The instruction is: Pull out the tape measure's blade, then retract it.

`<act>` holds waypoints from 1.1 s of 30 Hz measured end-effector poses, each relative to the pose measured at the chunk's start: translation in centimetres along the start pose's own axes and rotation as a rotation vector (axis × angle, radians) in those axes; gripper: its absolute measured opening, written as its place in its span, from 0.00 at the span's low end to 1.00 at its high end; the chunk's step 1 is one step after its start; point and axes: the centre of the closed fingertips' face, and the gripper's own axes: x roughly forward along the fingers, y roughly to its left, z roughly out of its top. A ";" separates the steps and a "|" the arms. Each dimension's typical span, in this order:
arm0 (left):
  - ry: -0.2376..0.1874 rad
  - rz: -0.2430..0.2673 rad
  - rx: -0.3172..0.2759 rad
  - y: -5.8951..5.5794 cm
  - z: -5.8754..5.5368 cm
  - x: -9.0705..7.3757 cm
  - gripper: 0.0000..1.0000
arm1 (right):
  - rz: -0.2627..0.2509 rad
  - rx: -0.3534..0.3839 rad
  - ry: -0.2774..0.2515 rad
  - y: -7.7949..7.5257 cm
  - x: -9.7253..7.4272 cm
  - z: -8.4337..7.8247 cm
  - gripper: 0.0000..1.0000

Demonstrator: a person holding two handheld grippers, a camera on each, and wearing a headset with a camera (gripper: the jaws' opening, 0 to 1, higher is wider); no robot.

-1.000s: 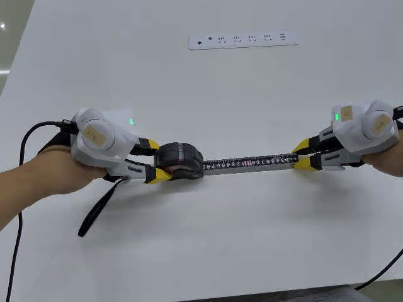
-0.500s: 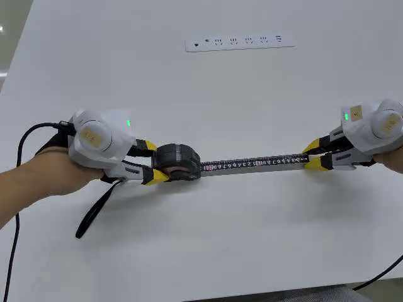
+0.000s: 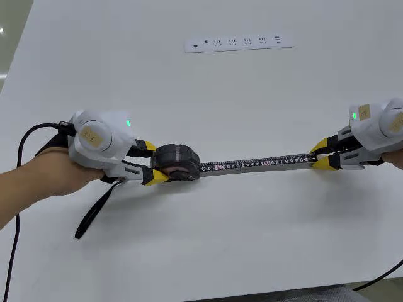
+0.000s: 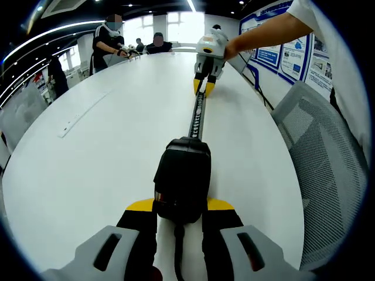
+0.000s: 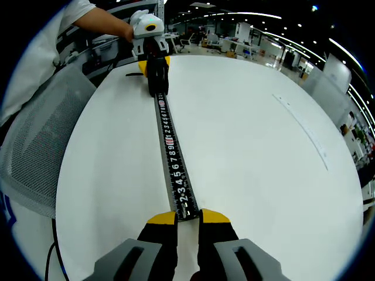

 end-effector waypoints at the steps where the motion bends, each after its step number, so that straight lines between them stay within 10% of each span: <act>1: 0.001 0.001 -0.003 0.0 0.0 0.0 0.24 | 0.000 -0.001 -0.001 0.0 0.0 0.0 0.08; 33: 0.020 0.022 -0.026 -0.1 -0.1 -0.5 0.37 | -0.007 0.081 -0.005 0.5 -0.1 0.1 0.19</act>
